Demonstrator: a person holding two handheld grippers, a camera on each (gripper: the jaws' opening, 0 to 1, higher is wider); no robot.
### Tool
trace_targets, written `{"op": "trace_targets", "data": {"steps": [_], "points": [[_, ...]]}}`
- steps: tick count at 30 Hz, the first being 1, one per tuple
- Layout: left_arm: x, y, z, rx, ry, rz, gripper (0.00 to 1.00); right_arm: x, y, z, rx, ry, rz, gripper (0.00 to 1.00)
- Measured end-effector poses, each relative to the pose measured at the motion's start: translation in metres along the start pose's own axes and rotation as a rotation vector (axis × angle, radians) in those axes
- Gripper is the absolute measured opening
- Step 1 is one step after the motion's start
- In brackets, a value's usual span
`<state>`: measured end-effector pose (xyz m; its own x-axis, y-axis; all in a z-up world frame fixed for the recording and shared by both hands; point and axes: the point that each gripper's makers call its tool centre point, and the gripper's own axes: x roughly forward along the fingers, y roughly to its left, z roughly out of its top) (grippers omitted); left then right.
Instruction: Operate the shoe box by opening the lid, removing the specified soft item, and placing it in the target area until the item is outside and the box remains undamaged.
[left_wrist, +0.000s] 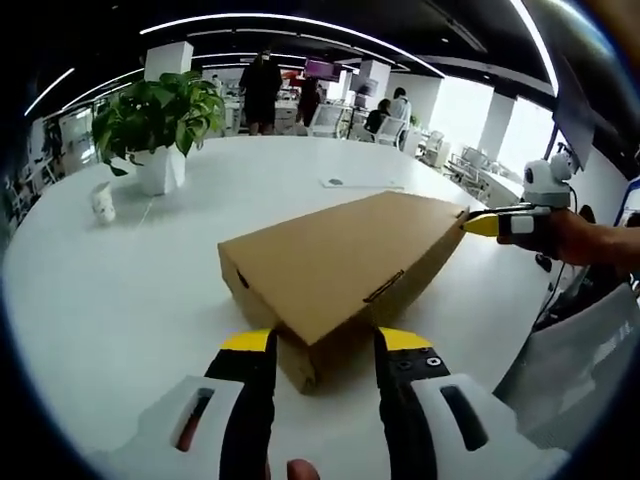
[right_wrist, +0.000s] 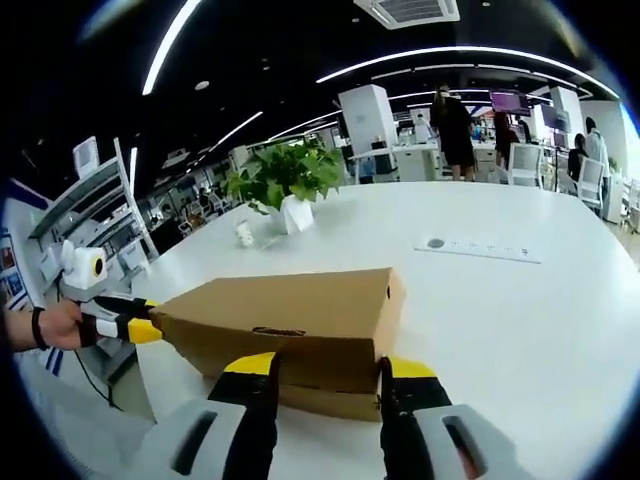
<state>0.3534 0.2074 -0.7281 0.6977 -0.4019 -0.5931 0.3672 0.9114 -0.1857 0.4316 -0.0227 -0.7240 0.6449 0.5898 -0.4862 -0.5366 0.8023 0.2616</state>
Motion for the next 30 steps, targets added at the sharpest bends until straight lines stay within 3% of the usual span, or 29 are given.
{"op": "trace_targets", "data": {"steps": [18,23,30], "points": [[-0.003,0.005,0.019,0.13,-0.018,0.022,0.38,0.002,-0.001,0.033,0.002,-0.065,-0.009,0.36],[-0.004,0.009,0.025,0.169,-0.021,0.044,0.35,0.004,-0.001,0.042,-0.002,-0.083,-0.012,0.36],[-0.002,0.017,0.035,0.163,-0.058,0.099,0.34,0.005,0.001,0.053,-0.018,-0.109,-0.019,0.36]]}}
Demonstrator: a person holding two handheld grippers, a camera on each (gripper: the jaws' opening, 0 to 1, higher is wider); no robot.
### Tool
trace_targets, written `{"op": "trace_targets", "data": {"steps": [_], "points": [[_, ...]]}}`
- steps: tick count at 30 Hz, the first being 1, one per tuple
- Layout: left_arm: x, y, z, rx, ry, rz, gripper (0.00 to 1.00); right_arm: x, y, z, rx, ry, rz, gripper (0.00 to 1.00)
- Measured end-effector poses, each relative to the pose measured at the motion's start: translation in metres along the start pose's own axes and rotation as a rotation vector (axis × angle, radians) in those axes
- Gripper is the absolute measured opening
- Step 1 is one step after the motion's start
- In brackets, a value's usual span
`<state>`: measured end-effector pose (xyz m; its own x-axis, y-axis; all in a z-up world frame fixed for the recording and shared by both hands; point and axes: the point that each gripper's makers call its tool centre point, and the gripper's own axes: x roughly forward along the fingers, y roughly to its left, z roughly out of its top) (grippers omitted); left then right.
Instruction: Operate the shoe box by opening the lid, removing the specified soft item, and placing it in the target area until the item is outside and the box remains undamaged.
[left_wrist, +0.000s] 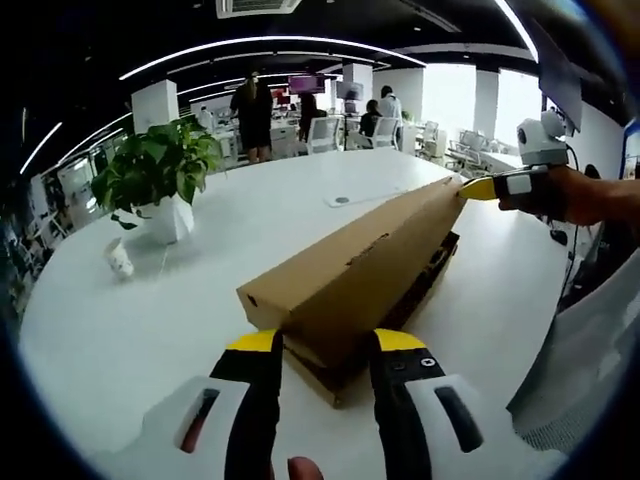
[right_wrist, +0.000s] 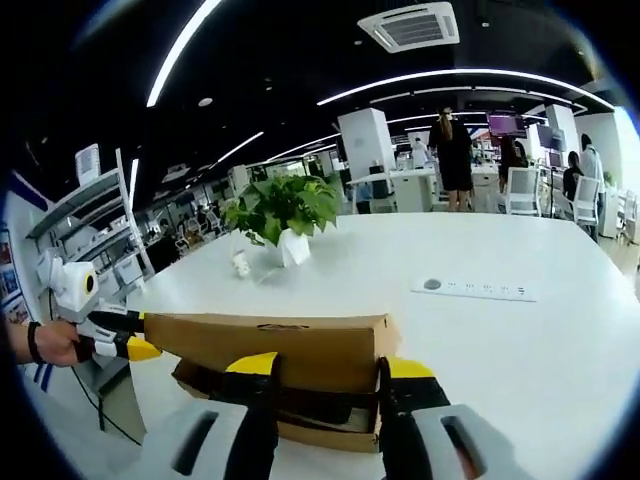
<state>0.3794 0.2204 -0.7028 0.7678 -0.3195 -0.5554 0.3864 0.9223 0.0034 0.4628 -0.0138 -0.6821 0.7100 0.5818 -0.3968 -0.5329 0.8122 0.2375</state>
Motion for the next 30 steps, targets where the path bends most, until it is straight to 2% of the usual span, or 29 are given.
{"op": "trace_targets", "data": {"steps": [20,24,26,28,30], "points": [[-0.005,0.019,0.026,0.041,-0.076,0.141,0.2,0.006,0.002,0.028,-0.013,-0.041,0.032,0.37],[-0.006,0.024,0.029,0.051,-0.083,0.168,0.14,0.009,0.002,0.034,-0.019,-0.045,0.037,0.37],[-0.008,0.032,0.03,0.047,-0.087,0.202,0.05,0.01,0.002,0.038,-0.019,-0.049,0.038,0.37],[-0.007,0.032,0.032,0.008,-0.098,0.184,0.05,0.011,0.002,0.041,-0.021,-0.051,0.039,0.37],[-0.007,0.033,0.034,0.034,-0.095,0.197,0.05,0.011,0.003,0.042,-0.022,-0.051,0.041,0.37]]}}
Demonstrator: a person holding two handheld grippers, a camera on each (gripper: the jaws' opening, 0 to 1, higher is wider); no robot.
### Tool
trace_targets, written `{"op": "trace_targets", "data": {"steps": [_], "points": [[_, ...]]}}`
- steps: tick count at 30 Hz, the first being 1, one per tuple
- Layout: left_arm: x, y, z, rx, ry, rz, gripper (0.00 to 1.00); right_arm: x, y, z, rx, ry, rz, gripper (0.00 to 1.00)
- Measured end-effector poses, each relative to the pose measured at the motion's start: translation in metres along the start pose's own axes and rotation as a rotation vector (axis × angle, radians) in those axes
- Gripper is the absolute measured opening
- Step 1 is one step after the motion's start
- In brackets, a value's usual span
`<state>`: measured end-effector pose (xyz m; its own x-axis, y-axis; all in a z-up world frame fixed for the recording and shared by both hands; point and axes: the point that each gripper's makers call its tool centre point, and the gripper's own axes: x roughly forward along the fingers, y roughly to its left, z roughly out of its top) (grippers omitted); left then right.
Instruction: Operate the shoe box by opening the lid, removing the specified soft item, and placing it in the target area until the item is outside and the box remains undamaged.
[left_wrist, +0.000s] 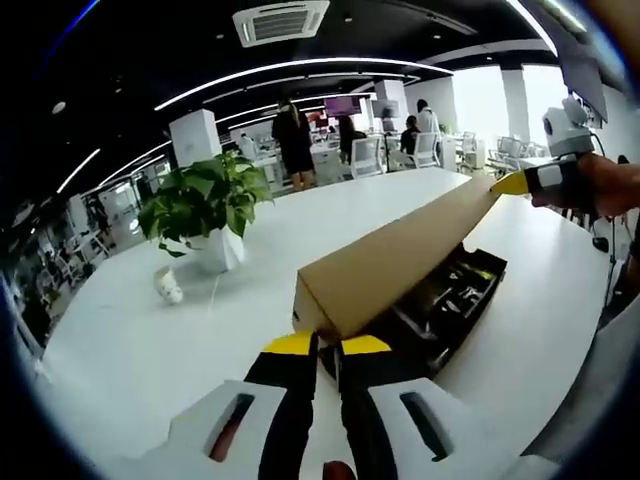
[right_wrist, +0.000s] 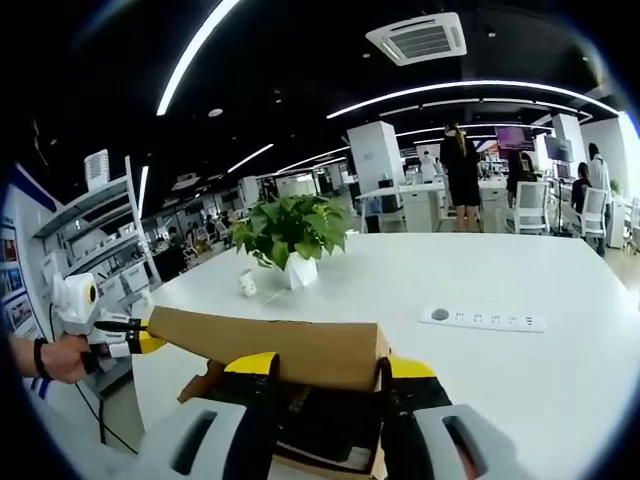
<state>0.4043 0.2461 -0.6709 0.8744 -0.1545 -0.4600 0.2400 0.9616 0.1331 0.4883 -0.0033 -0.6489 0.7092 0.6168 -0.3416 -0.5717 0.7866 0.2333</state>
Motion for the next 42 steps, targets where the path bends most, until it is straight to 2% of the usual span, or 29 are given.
{"op": "trace_targets", "data": {"steps": [9,16,18,27,33,42], "points": [[0.002,0.004,0.004,-0.018,0.004,0.036,0.03,0.0,0.002,0.0,-0.018,0.003,0.014,0.38],[0.004,0.006,0.005,-0.048,0.005,0.018,0.03,-0.004,0.004,-0.004,-0.067,0.019,0.029,0.38],[0.004,0.007,0.007,-0.051,0.003,0.016,0.03,-0.004,0.001,-0.01,-0.119,0.051,0.017,0.37],[0.005,0.01,0.013,-0.057,0.003,0.003,0.03,0.006,0.0,-0.021,-0.168,0.089,0.009,0.34],[0.006,0.012,0.015,-0.059,0.003,0.003,0.03,0.014,-0.012,-0.02,-0.158,0.089,-0.039,0.33],[0.009,0.015,0.019,-0.064,0.001,0.002,0.02,0.026,-0.026,-0.02,-0.149,0.103,-0.069,0.3]]}}
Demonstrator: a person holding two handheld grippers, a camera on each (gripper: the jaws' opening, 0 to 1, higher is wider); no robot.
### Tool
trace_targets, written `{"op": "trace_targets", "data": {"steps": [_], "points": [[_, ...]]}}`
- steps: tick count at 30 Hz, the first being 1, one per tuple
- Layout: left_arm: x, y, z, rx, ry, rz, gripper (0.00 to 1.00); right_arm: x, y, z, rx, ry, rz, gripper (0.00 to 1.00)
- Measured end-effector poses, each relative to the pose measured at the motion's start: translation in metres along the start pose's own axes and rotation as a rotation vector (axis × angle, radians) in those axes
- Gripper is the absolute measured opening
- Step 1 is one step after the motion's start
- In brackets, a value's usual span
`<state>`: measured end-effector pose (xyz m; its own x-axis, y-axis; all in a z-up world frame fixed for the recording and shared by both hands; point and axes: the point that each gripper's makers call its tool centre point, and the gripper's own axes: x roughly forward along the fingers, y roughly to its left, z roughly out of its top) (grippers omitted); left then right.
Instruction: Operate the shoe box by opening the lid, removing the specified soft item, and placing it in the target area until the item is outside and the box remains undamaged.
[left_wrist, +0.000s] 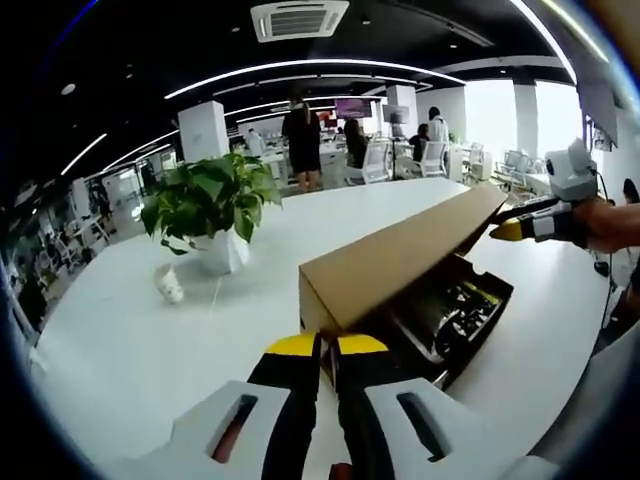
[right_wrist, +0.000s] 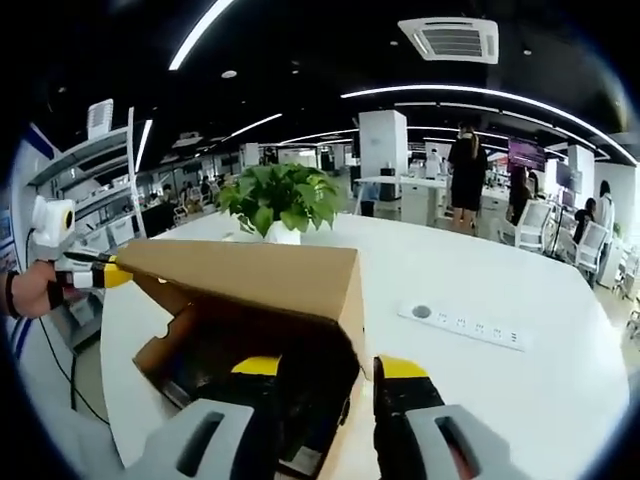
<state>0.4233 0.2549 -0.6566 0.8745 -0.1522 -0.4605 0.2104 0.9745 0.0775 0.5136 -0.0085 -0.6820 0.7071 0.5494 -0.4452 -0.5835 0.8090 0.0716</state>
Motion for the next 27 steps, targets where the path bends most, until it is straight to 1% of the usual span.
{"op": "trace_targets", "data": {"steps": [5,11,14,19,22,27], "points": [[0.002,0.002,0.002,0.002,-0.001,0.0,0.02,0.005,-0.006,0.0,-0.012,0.007,-0.02,0.23],[0.003,0.004,0.005,0.002,-0.004,0.002,0.02,0.014,-0.01,0.002,-0.021,0.003,-0.022,0.19],[0.003,0.004,0.006,-0.001,-0.007,0.004,0.02,0.02,-0.013,-0.001,-0.019,0.014,-0.033,0.16],[0.005,0.006,0.008,-0.009,-0.008,0.009,0.02,0.024,-0.017,-0.001,-0.017,0.01,-0.049,0.1],[0.006,0.007,0.009,-0.009,-0.009,0.013,0.02,0.025,-0.02,0.0,-0.024,0.003,-0.06,0.02],[0.008,0.01,0.012,-0.026,-0.017,0.015,0.02,0.03,-0.025,0.0,-0.018,0.009,-0.066,0.0]]}}
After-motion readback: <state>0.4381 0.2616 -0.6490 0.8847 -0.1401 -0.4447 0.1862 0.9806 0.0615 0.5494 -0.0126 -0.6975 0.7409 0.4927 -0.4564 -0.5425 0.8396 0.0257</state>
